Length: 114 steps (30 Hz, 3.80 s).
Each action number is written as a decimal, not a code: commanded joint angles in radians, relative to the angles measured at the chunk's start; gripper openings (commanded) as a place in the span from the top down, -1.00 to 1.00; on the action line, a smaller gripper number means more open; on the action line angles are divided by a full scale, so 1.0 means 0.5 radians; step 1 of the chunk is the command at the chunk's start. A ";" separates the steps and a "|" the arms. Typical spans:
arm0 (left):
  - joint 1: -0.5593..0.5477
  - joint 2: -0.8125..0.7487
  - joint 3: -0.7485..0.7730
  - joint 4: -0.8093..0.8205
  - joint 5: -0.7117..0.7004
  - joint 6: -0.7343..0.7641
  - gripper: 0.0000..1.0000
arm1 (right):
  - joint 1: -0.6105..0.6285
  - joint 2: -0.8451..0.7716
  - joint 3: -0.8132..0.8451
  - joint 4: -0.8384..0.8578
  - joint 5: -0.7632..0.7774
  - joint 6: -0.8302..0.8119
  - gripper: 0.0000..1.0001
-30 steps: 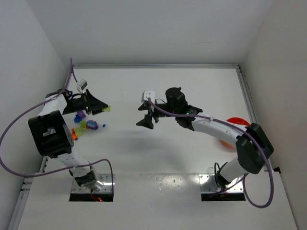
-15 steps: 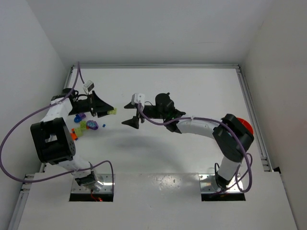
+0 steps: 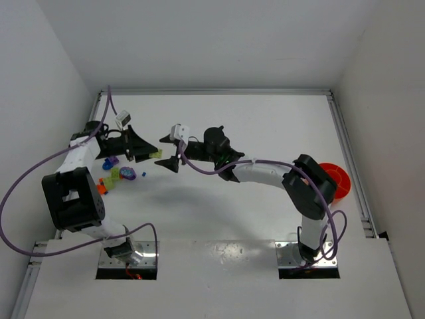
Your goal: Sort the legos into containers by color
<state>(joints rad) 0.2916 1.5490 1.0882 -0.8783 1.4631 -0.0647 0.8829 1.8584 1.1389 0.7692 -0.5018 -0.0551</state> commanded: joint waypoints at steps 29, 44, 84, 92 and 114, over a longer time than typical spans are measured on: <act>-0.034 -0.208 -0.090 0.118 0.317 -0.027 0.78 | 0.063 0.121 0.296 -0.041 0.004 0.015 0.34; 0.116 -0.493 -0.124 0.097 0.240 0.178 -0.99 | -0.002 -0.449 -0.289 -0.341 0.233 -0.105 0.87; -0.080 -0.828 -0.026 0.575 -0.831 0.623 -0.99 | -2.563 -1.146 -0.244 -2.551 -0.015 -0.414 1.00; -0.080 -0.809 -0.026 0.618 -0.812 0.580 -0.99 | -2.707 -1.038 -0.265 -2.710 -0.174 -0.540 0.96; -0.080 -0.828 -0.044 0.618 -0.812 0.543 -0.99 | -2.867 -0.833 -0.327 -2.784 -0.309 -0.783 0.77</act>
<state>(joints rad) 0.2565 1.1484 1.0679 -0.5938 1.0451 0.2077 -0.5415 1.4376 0.9726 -0.6304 -0.6144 -0.4126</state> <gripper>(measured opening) 0.995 0.404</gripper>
